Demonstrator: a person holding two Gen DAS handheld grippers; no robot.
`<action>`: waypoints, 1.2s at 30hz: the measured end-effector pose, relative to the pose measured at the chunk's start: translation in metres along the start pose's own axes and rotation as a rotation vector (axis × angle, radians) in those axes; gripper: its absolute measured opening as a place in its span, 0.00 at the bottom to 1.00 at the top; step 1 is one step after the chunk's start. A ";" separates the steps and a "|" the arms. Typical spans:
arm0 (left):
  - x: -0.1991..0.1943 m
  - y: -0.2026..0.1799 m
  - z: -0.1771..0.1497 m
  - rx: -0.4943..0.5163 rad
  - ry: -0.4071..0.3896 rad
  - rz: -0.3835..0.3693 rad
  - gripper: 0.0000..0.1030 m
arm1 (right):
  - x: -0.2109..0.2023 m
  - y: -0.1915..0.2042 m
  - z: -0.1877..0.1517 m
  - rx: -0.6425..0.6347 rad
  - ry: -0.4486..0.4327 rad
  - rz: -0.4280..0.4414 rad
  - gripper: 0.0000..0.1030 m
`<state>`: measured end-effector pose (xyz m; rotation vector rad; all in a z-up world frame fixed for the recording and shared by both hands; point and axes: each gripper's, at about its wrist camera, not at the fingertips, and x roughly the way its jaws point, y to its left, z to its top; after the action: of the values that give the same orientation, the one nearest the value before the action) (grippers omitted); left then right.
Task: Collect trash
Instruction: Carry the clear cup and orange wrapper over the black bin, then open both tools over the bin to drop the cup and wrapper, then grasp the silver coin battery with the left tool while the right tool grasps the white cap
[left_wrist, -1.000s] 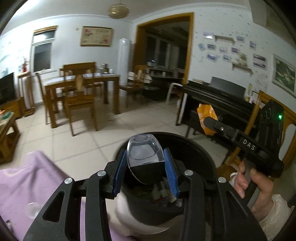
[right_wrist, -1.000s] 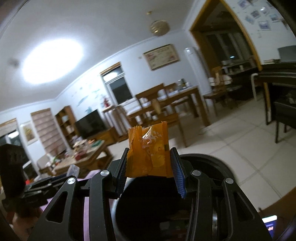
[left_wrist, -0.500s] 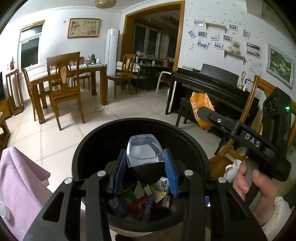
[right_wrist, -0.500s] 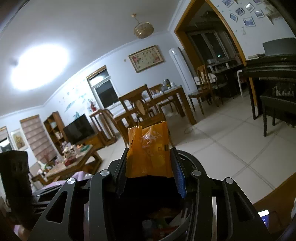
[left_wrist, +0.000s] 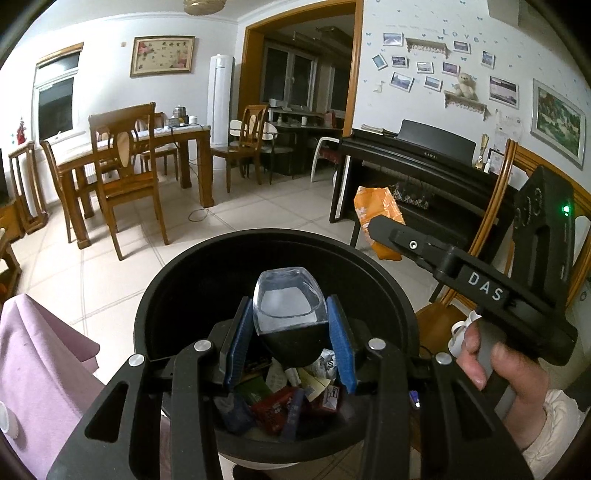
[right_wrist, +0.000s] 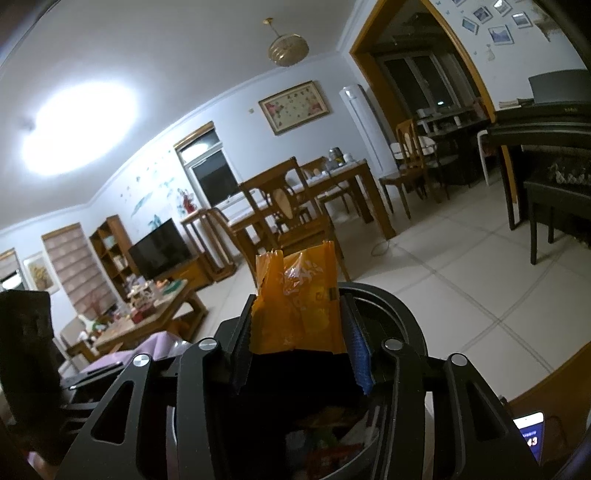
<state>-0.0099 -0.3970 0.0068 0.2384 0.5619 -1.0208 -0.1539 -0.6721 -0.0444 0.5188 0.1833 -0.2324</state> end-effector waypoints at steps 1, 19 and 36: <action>-0.001 0.001 0.000 0.002 -0.004 0.001 0.40 | 0.001 0.000 -0.001 0.000 0.000 0.000 0.48; -0.034 0.012 0.004 -0.007 -0.057 0.115 0.91 | 0.001 0.018 -0.009 0.006 0.003 0.025 0.84; -0.114 0.125 -0.057 -0.164 0.033 0.410 0.95 | 0.045 0.141 -0.036 -0.141 0.163 0.154 0.84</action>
<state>0.0328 -0.2238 0.0129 0.2136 0.5938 -0.5717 -0.0773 -0.5426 -0.0191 0.4091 0.3146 -0.0264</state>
